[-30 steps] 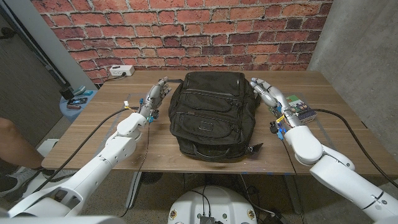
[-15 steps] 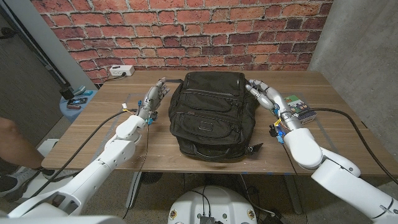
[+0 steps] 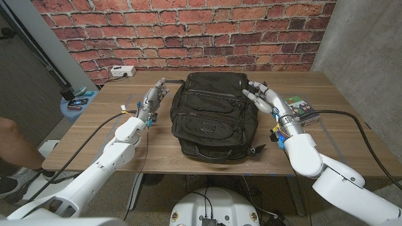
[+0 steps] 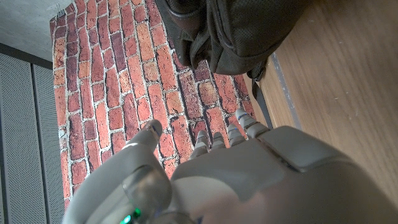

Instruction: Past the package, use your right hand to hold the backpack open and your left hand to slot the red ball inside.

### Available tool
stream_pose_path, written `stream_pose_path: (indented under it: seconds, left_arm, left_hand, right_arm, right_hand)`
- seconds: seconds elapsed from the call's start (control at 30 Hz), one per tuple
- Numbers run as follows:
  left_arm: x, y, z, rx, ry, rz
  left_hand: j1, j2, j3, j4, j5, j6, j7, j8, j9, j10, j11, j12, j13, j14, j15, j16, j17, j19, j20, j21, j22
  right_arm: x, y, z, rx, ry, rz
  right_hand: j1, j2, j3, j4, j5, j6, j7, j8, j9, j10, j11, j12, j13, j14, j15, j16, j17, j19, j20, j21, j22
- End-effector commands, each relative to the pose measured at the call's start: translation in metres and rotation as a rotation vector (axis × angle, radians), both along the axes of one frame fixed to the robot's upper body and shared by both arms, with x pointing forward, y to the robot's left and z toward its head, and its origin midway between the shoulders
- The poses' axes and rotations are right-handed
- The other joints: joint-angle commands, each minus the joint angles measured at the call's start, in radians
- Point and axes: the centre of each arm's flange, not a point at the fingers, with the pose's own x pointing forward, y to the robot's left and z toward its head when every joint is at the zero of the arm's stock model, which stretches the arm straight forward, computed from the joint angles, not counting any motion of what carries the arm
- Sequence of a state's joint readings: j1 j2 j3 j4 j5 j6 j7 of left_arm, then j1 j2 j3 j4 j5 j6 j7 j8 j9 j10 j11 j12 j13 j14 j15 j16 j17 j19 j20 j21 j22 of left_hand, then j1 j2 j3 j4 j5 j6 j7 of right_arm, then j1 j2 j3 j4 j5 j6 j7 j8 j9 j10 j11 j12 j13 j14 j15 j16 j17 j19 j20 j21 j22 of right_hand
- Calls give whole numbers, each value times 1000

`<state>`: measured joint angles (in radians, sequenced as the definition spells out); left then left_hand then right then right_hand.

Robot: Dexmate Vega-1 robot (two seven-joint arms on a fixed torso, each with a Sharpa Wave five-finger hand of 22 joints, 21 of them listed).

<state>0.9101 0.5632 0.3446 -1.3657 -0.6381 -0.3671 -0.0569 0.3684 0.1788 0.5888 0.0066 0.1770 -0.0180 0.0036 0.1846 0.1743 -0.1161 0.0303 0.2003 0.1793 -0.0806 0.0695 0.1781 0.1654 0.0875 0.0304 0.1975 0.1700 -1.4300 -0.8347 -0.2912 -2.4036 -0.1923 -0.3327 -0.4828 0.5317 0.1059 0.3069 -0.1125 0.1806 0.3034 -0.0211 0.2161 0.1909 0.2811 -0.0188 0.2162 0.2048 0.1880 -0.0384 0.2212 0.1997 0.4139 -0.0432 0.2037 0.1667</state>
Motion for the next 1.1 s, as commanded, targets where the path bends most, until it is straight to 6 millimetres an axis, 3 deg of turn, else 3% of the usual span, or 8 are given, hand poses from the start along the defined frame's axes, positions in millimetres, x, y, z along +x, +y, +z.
stream_pose_path:
  seconds: [0.03,0.5,1.1]
  left_arm:
    - [3,-1,-2,-1,-12,-17]
    - [1,3,3,9,-40,-9]
    - [11,-1,12,30,-55,-36]
  left_hand:
    - [14,4,4,-3,-2,0,4,-1,4,3,0,-2,2,3,2,0,3,4,7,-1,4]
    - [18,5,7,-7,0,0,4,-2,4,4,-1,-2,2,3,2,-1,3,5,7,-1,4]
    - [20,5,6,-11,1,0,4,-2,4,4,-2,-3,2,3,1,0,3,6,7,-1,4]
  right_arm:
    - [-18,16,-9,-64,-85,-9]
    - [-28,26,-13,-206,-82,-6]
    - [-47,36,-23,-282,-94,-54]
  right_hand:
    - [26,1,5,-20,-2,36,0,13,3,36,-4,13,1,35,-46,14,1,35,-38,9,1]
    - [56,-13,6,-44,-4,34,6,6,3,39,9,9,2,42,-43,10,-2,52,-30,5,1]
    - [69,-21,3,-50,-5,22,6,-2,4,30,12,2,3,38,-42,6,-2,57,-29,2,1]
